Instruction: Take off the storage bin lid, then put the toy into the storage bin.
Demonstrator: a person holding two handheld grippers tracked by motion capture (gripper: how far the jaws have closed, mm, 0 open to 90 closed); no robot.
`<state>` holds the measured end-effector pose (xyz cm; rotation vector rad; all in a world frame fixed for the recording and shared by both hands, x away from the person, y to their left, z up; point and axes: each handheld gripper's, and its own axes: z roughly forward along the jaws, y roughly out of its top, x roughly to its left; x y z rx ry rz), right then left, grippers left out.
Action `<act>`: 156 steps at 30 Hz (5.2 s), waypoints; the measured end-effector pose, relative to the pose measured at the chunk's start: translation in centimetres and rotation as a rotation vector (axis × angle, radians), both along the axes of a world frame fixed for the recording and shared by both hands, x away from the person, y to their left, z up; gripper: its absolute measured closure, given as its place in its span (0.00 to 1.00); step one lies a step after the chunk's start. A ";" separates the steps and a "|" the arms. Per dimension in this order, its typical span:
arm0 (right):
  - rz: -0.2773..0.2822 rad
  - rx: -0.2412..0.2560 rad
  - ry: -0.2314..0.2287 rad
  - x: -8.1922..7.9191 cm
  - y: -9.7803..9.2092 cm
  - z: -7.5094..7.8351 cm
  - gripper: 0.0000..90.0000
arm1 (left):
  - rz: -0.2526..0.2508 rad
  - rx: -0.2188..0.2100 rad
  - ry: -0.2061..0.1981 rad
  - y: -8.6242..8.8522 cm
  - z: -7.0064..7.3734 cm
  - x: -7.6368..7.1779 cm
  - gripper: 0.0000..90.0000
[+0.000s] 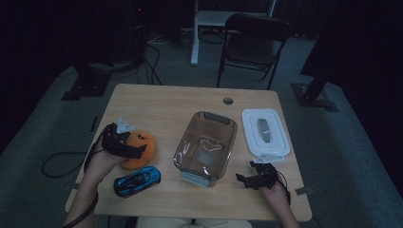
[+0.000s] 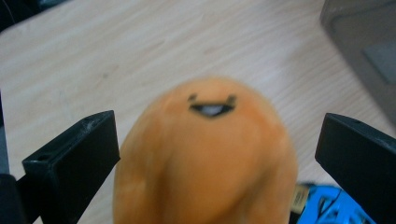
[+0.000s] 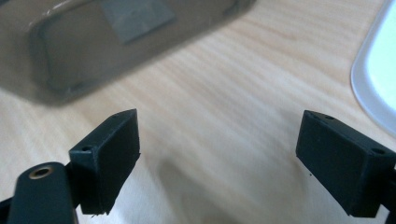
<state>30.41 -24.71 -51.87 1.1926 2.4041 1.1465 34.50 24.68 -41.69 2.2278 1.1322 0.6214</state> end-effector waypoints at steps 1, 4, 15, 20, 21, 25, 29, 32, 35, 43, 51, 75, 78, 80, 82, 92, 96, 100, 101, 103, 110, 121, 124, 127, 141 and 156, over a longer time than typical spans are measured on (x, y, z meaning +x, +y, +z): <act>0.003 -0.008 -0.002 -0.3 -0.2 0.0 0.15 | 0.005 0.012 0.007 0.3 -0.2 -0.1 0.00; -0.001 -0.025 0.006 -1.0 -0.7 -0.1 0.15 | -0.002 0.018 0.032 1.0 -1.0 -0.3 0.00; -0.056 -0.086 -0.054 -2.8 -3.1 -0.4 0.15 | 0.001 0.029 0.141 1.9 -4.3 0.5 0.00; -0.064 -0.091 -0.056 -3.0 -3.7 -0.8 0.15 | -0.015 0.046 0.149 2.0 -5.0 0.7 0.03; -0.064 -0.093 -0.058 -3.0 -3.6 -0.8 0.15 | -0.012 0.042 0.146 2.0 -5.1 0.7 0.05; -0.067 -0.114 -0.073 -3.0 -3.4 -0.9 0.15 | -0.014 0.027 0.130 2.2 -5.0 0.7 0.23; -0.067 -0.113 -0.071 -3.0 -3.4 -0.9 0.15 | -0.048 0.038 0.090 2.1 -4.9 0.1 0.47; -0.067 -0.113 -0.071 -3.0 -3.4 -0.9 0.15 | -0.054 0.040 0.078 2.0 -4.8 -0.2 0.58; -0.067 -0.113 -0.071 -3.0 -3.4 -0.9 0.15 | -0.052 0.041 0.083 1.9 -4.5 -0.2 0.62; -0.068 -0.113 -0.069 -2.9 -3.4 -0.9 0.15 | -0.048 0.010 0.042 1.8 -2.8 0.2 0.73; -0.068 -0.113 -0.069 -3.0 -3.4 -0.9 0.15 | -0.075 -0.017 0.023 1.5 -0.3 0.5 0.73; -0.074 -0.113 -0.069 -3.0 -3.3 -0.9 0.15 | -0.185 -0.013 -0.037 -2.9 7.1 2.2 0.73; -0.074 -0.114 -0.070 -3.0 -3.3 -0.9 0.15 | -0.207 -0.011 -0.043 -3.7 7.8 2.5 0.73; -0.074 -0.114 -0.070 -3.0 -3.3 -0.9 0.15 | -0.221 -0.016 -0.048 -4.3 8.3 2.8 0.73; -0.074 -0.114 -0.070 -3.0 -3.3 -0.9 0.15 | -0.235 -0.023 -0.055 -4.9 8.9 3.0 0.73; -0.074 -0.112 -0.069 -3.0 -3.3 -0.9 0.15 | -0.309 -0.034 -0.072 -8.8 10.3 4.0 0.73; -0.074 -0.112 -0.069 -3.0 -3.3 -0.9 0.15 | -0.337 -0.044 -0.074 -10.4 10.7 4.4 0.73; -0.074 -0.112 -0.070 -3.0 -3.3 -0.9 0.15 | -0.364 -0.047 -0.079 -12.2 10.9 4.7 0.73; -0.074 -0.112 -0.070 -3.0 -3.3 -0.9 0.15 | -0.372 -0.042 -0.076 -12.6 10.9 4.8 0.73; -0.074 -0.113 -0.070 -3.0 -3.3 -0.9 0.15 | -0.383 -0.041 -0.071 -13.5 10.9 4.9 0.73; -0.074 -0.112 -0.070 -3.0 -3.3 -0.9 0.15 | -0.419 -0.022 -0.046 -15.8 10.3 5.4 0.72; -0.074 -0.112 -0.070 -3.0 -3.3 -0.9 0.15 | -0.462 0.033 -0.002 -18.8 8.3 5.7 0.72; -0.074 -0.112 -0.070 -3.0 -3.3 -0.9 0.15 | -0.467 0.027 0.007 -19.3 7.9 5.8 0.72; -0.074 -0.112 -0.070 -3.0 -3.3 -0.9 0.15 | -0.469 0.038 0.015 -19.9 7.5 5.9 0.72; -0.074 -0.112 -0.070 -3.0 -3.3 -0.9 0.15 | -0.500 0.063 0.039 -20.8 6.5 5.6 0.71; -0.074 -0.113 -0.072 -2.9 -3.3 -0.9 0.15 | -0.517 0.084 0.083 -21.6 5.1 5.5 0.71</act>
